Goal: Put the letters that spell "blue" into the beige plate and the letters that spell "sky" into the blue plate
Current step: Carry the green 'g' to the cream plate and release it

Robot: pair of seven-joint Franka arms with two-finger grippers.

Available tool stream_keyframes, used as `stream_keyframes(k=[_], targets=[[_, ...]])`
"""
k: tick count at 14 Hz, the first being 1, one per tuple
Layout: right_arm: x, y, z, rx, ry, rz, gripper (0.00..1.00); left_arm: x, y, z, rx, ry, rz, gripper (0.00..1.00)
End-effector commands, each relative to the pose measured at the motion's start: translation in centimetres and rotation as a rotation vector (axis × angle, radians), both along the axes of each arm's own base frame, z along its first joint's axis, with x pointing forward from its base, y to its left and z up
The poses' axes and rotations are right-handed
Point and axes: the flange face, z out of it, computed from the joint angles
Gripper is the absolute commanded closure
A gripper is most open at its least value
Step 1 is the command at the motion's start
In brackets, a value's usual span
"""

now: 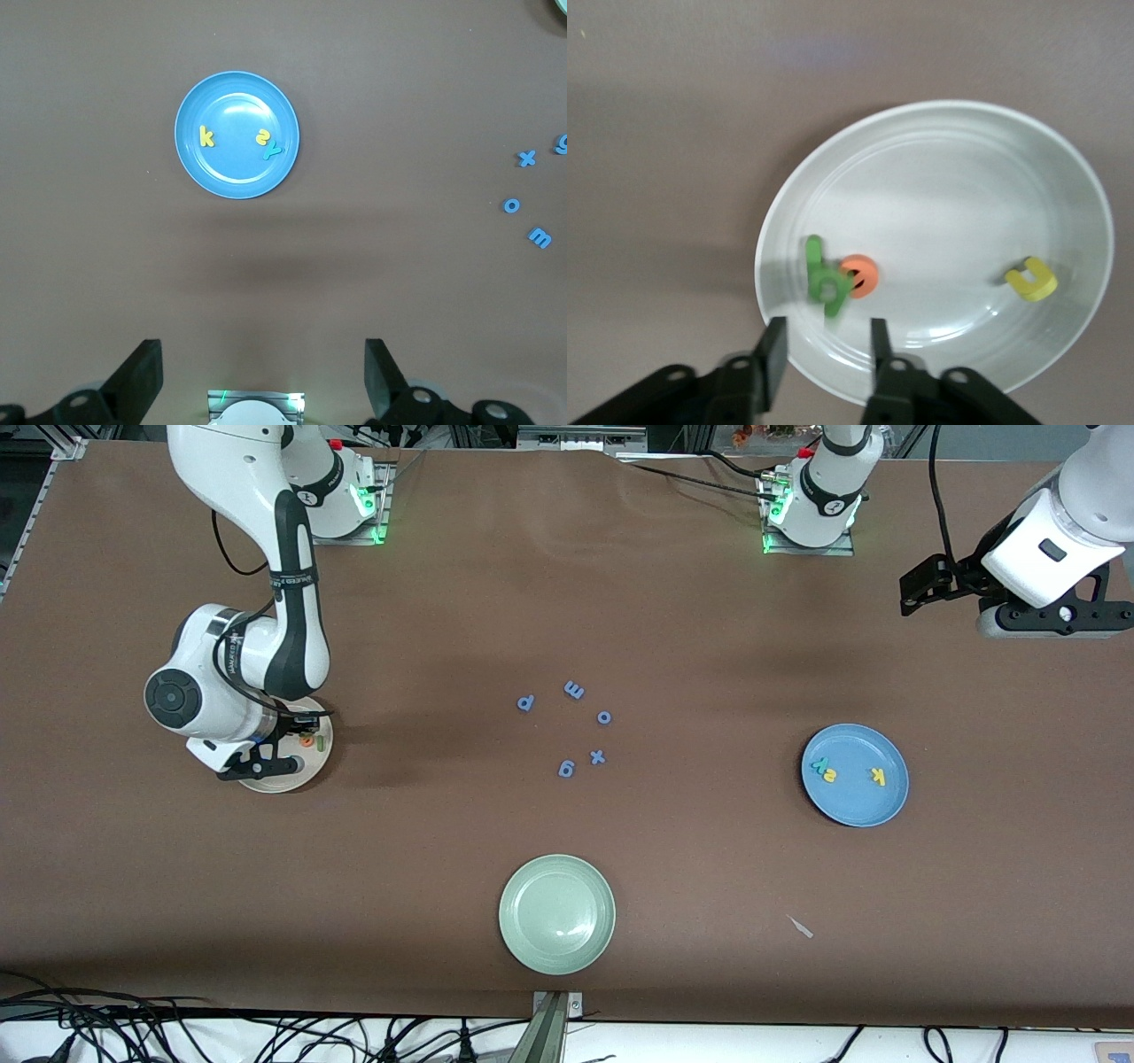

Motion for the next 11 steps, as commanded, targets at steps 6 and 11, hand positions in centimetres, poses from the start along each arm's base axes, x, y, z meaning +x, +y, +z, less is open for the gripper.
stream_keyframes(k=[6, 11], targets=[[2.8, 3.9, 6.3, 0.031, 0.065, -0.021, 0.00, 0.2, 0.1, 0.5, -0.021, 0.010, 0.013, 0.00], [3.8, 7.2, 11.2, -0.026, 0.106, -0.028, 0.00, 0.1, 0.0, 0.5, -0.021, 0.010, 0.012, 0.00]])
